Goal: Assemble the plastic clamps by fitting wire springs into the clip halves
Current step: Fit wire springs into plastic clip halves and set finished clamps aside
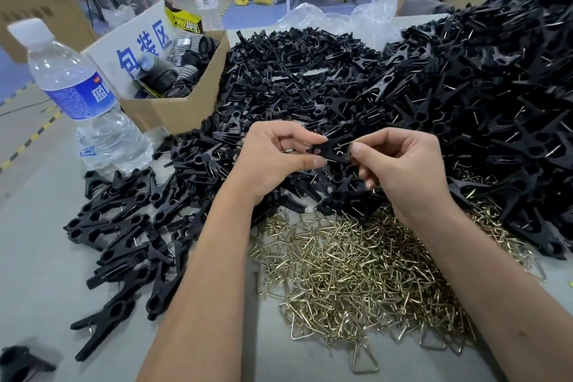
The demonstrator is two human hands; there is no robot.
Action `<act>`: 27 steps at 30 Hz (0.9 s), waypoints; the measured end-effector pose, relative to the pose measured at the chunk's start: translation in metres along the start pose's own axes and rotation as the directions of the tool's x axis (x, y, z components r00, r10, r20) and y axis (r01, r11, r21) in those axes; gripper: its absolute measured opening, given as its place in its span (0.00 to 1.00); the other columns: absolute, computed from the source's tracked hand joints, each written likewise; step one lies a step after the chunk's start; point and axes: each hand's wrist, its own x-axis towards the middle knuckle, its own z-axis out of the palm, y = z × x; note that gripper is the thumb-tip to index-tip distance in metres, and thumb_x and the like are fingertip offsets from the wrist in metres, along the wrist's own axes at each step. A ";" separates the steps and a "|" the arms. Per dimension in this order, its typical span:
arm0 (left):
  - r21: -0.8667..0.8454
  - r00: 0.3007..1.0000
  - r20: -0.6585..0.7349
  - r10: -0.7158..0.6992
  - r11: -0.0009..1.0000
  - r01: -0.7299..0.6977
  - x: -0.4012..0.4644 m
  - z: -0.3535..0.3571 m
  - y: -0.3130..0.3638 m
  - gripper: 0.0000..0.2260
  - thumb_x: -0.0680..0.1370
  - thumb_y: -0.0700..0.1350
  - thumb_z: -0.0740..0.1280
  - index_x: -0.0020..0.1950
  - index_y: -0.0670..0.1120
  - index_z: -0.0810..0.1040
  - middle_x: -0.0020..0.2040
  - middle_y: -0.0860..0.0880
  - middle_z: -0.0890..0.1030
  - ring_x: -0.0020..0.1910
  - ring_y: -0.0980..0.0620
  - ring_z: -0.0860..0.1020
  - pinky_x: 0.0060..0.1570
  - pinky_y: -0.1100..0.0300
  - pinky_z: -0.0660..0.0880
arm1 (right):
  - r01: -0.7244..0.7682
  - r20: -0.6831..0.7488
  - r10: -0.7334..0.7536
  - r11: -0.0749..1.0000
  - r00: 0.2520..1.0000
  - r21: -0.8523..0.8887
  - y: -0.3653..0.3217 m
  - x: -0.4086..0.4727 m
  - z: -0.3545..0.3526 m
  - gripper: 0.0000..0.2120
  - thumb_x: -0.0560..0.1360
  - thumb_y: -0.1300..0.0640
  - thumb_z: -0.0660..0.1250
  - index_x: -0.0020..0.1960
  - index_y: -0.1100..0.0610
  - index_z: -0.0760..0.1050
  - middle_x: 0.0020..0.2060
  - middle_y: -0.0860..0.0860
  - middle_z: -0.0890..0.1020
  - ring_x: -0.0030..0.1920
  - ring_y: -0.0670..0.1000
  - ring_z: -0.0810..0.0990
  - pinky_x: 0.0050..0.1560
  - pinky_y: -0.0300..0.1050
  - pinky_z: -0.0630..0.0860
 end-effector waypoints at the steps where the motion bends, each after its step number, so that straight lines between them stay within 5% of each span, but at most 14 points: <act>1: -0.001 1.000 0.003 -0.003 1.000 0.003 0.000 0.001 0.000 0.16 0.65 0.32 0.82 0.46 0.48 0.89 0.44 0.43 0.86 0.45 0.49 0.84 0.47 0.56 0.83 | 0.008 0.000 -0.008 1.000 1.000 -0.020 0.001 0.000 0.000 0.05 0.75 0.67 0.75 0.41 0.61 0.84 0.30 0.56 0.83 0.26 0.49 0.78 0.25 0.38 0.74; 7: 0.013 0.999 0.032 -0.008 1.000 0.007 0.000 0.007 0.001 0.16 0.66 0.30 0.81 0.46 0.48 0.89 0.42 0.47 0.86 0.43 0.49 0.83 0.49 0.55 0.83 | 0.015 -0.011 -0.015 0.999 1.000 -0.050 0.002 -0.002 0.001 0.07 0.74 0.66 0.76 0.39 0.59 0.84 0.27 0.55 0.82 0.24 0.49 0.78 0.25 0.39 0.75; 12: -0.058 1.000 0.012 0.013 0.998 -0.012 -0.002 0.004 0.004 0.14 0.63 0.38 0.82 0.46 0.47 0.89 0.46 0.37 0.85 0.47 0.41 0.83 0.50 0.50 0.83 | -0.133 0.157 0.102 0.971 0.982 0.199 -0.005 -0.002 -0.004 0.03 0.69 0.60 0.80 0.40 0.57 0.86 0.32 0.53 0.83 0.28 0.46 0.78 0.26 0.36 0.73; 18: -0.172 0.995 0.102 0.022 0.985 -0.004 -0.005 0.007 0.009 0.19 0.64 0.33 0.82 0.50 0.48 0.84 0.44 0.45 0.87 0.46 0.47 0.85 0.44 0.57 0.82 | -0.409 0.482 0.225 0.855 0.846 0.318 -0.006 0.000 -0.009 0.17 0.66 0.51 0.78 0.54 0.51 0.86 0.40 0.51 0.84 0.34 0.46 0.82 0.28 0.33 0.77; 23: -0.265 0.988 0.143 0.052 0.964 -0.012 -0.004 0.009 0.005 0.24 0.65 0.33 0.80 0.50 0.46 0.69 0.40 0.46 0.86 0.58 0.25 0.80 0.51 0.45 0.83 | -0.541 0.667 0.212 0.771 0.715 0.334 -0.007 0.000 -0.013 0.29 0.63 0.46 0.85 0.62 0.51 0.85 0.41 0.54 0.85 0.35 0.45 0.84 0.28 0.31 0.78; 27: -0.210 0.992 0.118 0.046 0.977 -0.020 -0.003 0.011 0.007 0.21 0.65 0.36 0.82 0.46 0.47 0.72 0.41 0.45 0.87 0.50 0.37 0.86 0.48 0.50 0.84 | -0.590 0.673 0.187 0.676 0.716 0.441 -0.003 0.000 -0.012 0.24 0.61 0.50 0.87 0.55 0.54 0.87 0.37 0.55 0.83 0.31 0.43 0.81 0.27 0.29 0.77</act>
